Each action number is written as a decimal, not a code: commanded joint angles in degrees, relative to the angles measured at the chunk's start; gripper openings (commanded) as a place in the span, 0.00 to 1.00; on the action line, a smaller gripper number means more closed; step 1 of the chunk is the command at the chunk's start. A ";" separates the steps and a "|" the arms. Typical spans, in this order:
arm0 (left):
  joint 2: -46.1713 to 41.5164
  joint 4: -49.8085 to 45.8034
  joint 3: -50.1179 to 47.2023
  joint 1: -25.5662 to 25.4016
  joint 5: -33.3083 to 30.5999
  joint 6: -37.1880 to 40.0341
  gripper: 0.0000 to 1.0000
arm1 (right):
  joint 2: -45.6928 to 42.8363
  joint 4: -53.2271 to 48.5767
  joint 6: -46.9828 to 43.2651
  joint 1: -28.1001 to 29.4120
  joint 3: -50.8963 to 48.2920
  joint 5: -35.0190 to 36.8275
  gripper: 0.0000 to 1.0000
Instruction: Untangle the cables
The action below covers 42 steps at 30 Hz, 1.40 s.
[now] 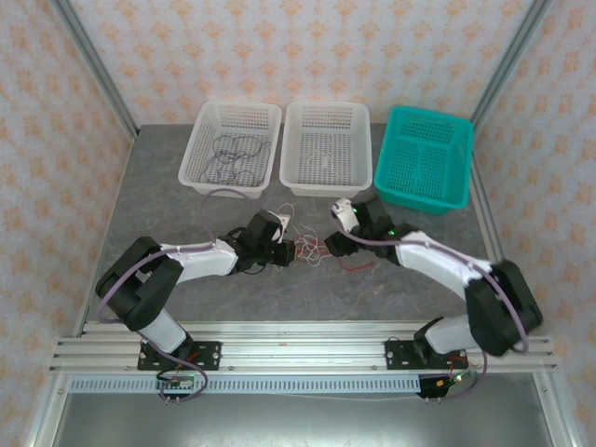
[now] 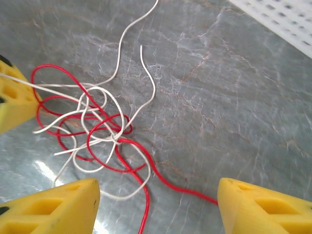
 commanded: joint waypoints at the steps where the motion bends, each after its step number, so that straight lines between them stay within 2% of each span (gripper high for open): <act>1: -0.65 1.02 1.23 0.18 0.79 2.43 0.00 | 8.07 -14.35 -11.79 2.05 9.85 2.14 0.64; 3: -1.49 1.91 0.71 0.17 1.32 3.46 0.00 | 11.63 -17.14 -15.25 2.94 12.02 2.94 0.64; 6: -2.90 3.63 -0.14 0.19 3.18 5.02 0.00 | 14.81 -16.02 -17.16 3.20 12.79 3.68 0.62; 12: -4.58 2.31 -0.11 0.17 2.37 7.11 0.00 | 21.42 -19.60 -18.20 3.16 16.73 3.21 0.45; 15: -5.04 2.44 -0.32 0.19 2.05 7.42 0.00 | 22.75 -19.29 -18.14 3.16 17.03 3.84 0.43; 19: -5.06 3.33 -0.79 0.18 2.10 7.42 0.00 | 24.05 -18.79 -17.61 3.92 17.35 4.10 0.34; 21: -5.04 3.54 -0.90 0.17 1.97 7.22 0.00 | 24.81 -19.72 -17.54 4.07 17.94 4.28 0.25; 23: -5.04 3.41 -0.98 0.17 1.56 7.11 0.00 | 25.09 -19.98 -16.89 4.03 18.20 4.88 0.07; 25: -5.56 3.01 -1.30 0.17 0.33 7.04 0.00 | 24.50 -18.94 -15.94 4.04 17.45 5.77 0.00; 32: -9.39 -2.39 -4.23 1.14 -11.68 4.32 0.00 | 18.90 -12.40 -7.32 2.74 12.37 11.88 0.00; 36: -11.54 -2.86 -6.85 2.67 -12.77 2.84 0.00 | 17.26 -11.81 3.58 1.08 11.61 21.76 0.00; 42: -13.99 -4.40 -8.18 3.33 -14.77 2.06 0.00 | 17.08 -15.79 12.04 -2.34 11.32 30.34 0.00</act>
